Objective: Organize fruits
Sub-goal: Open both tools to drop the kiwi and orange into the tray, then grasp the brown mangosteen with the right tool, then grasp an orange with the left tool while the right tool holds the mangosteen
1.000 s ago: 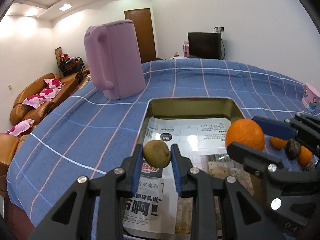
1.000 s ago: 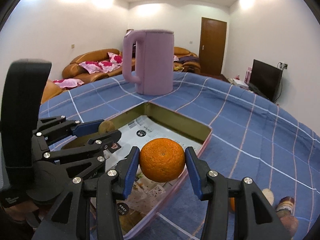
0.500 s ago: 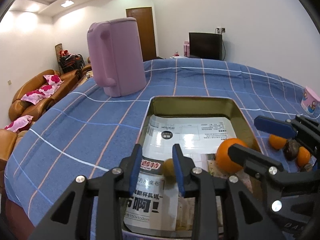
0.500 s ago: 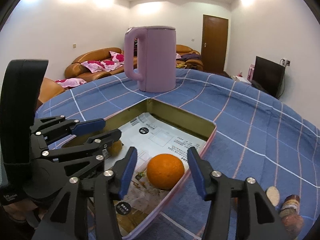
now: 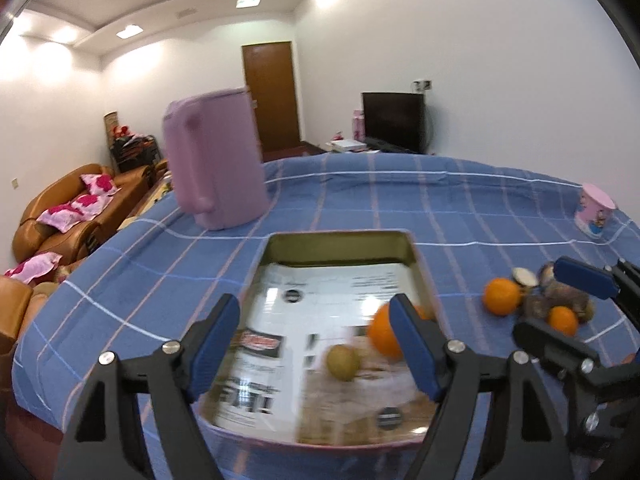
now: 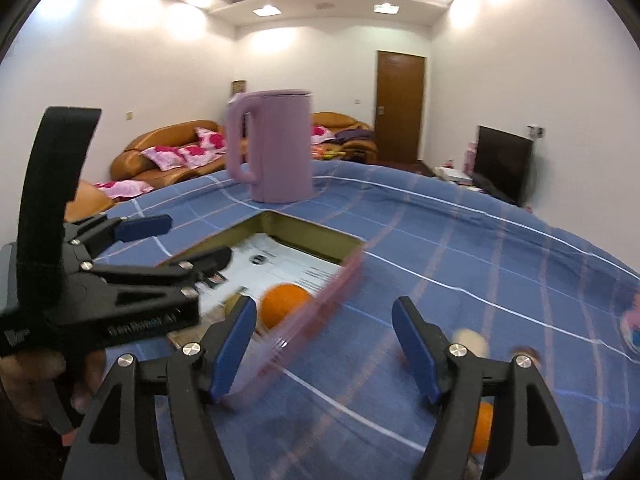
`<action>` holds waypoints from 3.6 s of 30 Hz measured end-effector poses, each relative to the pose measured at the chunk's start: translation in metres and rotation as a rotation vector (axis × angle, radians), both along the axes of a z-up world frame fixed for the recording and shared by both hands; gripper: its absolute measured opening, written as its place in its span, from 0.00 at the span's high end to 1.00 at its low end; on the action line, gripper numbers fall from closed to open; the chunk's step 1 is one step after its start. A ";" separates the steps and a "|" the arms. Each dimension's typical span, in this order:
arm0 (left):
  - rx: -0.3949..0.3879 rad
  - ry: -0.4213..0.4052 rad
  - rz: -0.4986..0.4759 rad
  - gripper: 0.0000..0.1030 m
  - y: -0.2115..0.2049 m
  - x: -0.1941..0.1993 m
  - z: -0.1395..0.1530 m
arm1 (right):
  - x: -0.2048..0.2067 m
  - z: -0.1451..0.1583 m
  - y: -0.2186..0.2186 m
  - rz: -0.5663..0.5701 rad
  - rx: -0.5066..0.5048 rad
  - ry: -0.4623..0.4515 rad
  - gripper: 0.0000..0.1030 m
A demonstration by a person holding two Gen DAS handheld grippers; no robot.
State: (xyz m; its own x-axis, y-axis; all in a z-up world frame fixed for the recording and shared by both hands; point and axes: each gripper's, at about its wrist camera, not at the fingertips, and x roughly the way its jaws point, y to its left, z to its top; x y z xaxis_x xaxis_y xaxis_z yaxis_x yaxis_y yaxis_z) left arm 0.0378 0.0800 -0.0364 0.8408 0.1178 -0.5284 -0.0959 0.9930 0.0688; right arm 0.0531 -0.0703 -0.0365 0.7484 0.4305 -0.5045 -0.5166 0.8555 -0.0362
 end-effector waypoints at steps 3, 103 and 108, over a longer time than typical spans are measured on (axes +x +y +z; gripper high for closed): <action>0.005 0.001 -0.046 0.23 -0.022 -0.003 0.000 | -0.007 0.001 -0.035 -0.073 0.021 0.012 0.30; -0.075 0.109 -0.394 0.68 -0.181 0.010 -0.024 | -0.019 -0.022 -0.180 -0.353 0.231 0.112 0.65; -0.070 0.075 -0.387 0.68 -0.181 0.004 -0.021 | -0.022 -0.021 -0.180 -0.346 0.233 0.093 0.65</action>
